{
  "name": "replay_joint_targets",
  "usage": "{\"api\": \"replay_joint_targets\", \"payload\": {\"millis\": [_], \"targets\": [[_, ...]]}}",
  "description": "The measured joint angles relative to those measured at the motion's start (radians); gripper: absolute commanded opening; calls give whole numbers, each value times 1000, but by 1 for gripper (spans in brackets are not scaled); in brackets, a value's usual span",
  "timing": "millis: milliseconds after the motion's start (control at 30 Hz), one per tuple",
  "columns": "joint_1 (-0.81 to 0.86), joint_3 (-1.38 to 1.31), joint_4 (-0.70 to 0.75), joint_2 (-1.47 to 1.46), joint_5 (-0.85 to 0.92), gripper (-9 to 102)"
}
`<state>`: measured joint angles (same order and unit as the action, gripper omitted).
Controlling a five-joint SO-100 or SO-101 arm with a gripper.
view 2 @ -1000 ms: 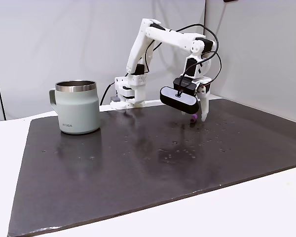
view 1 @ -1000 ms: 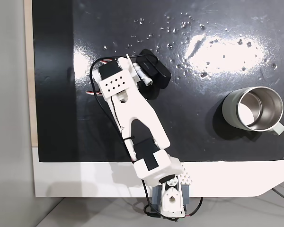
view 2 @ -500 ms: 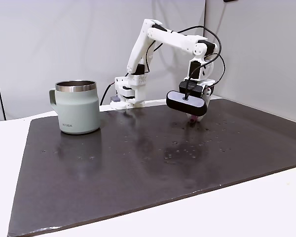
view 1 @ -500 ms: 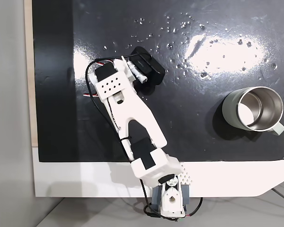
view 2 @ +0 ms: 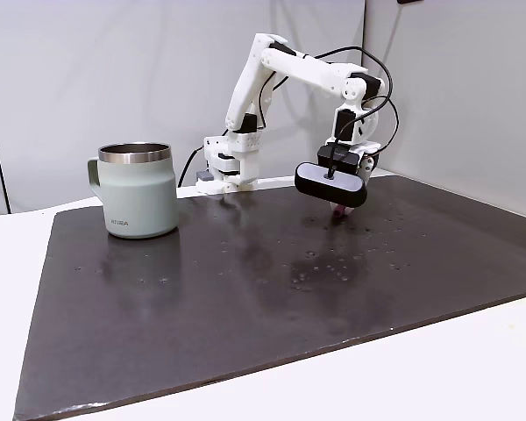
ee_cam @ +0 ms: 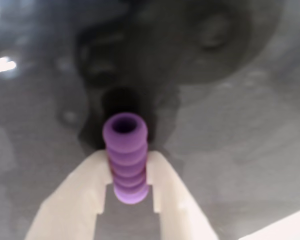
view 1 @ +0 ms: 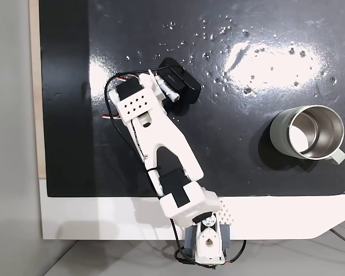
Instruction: Grasp a pengrip and put it in the cup.
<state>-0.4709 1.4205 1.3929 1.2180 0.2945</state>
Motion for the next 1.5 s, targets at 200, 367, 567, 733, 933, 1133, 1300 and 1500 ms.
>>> {"api": "replay_joint_targets", "payload": {"millis": [200, 367, 567, 733, 933, 1133, 1300, 1500], "targets": [[37, -48, 112, 137, 0, 0], [130, -71, 221, 299, 9, 0], [334, -71, 311, 517, 69, 0], [571, -120, 328, 652, 176, 0], [881, -135, 253, 723, 316, 0], [1074, -121, 138, 741, 434, 0], [1170, 5, 17, 787, 525, 0], [1223, 166, -97, 841, 601, 0]]}}
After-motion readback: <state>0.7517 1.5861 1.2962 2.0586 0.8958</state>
